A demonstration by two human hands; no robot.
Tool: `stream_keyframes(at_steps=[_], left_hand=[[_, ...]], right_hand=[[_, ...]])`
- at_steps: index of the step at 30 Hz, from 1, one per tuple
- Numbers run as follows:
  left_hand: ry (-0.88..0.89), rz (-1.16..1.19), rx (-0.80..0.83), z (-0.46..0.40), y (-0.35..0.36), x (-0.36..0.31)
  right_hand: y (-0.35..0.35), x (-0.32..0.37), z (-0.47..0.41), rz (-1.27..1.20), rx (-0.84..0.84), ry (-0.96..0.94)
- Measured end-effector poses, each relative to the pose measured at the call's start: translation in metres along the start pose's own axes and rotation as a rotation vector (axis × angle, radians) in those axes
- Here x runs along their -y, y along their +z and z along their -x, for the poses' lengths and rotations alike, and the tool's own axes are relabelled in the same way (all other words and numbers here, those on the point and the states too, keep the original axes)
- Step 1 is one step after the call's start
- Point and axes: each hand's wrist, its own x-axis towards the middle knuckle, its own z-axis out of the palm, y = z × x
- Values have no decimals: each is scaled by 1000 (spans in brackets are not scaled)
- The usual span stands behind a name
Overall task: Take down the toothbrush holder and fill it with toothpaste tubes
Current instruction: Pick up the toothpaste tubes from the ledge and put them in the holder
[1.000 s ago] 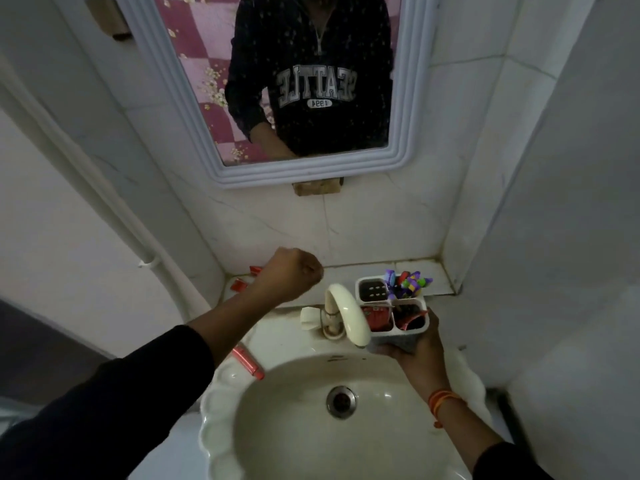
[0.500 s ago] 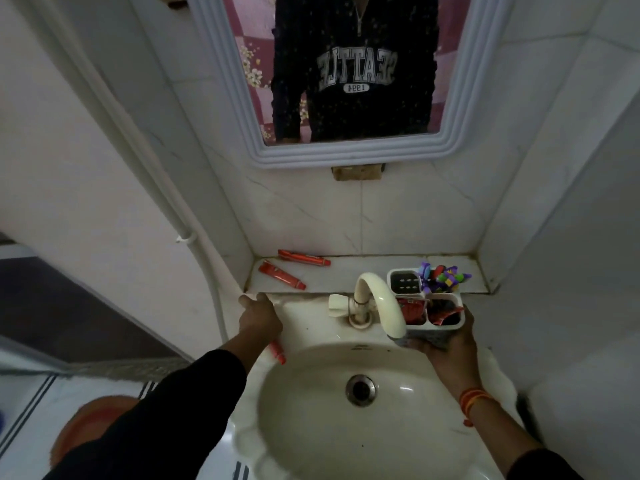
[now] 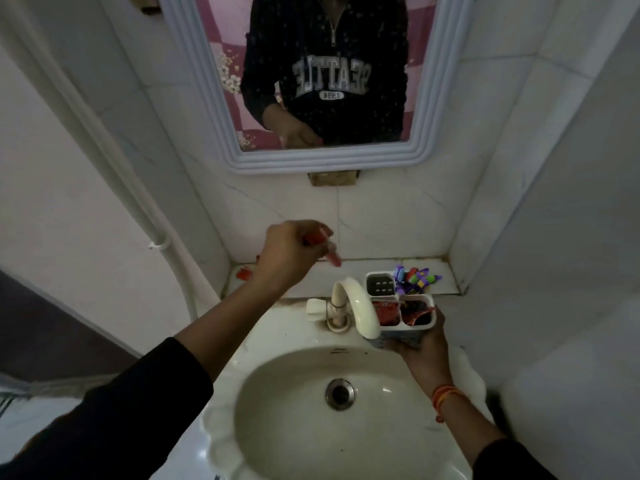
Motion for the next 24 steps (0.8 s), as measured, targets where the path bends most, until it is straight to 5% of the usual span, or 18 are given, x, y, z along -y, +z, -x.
stream_keyframes(at_steps=[9, 12, 16, 24], left_hand=[[252, -340, 475, -8, 49, -63], [186, -286, 559, -14, 49, -59], [54, -207, 414, -30, 24, -30], [-178, -751, 554, -37, 22, 98]], right_hand=[[-2, 6, 6, 192, -9, -42], [1, 7, 4, 137, -7, -36], [-2, 5, 2, -19, 3, 18], [-2, 11, 3, -20, 34, 0]])
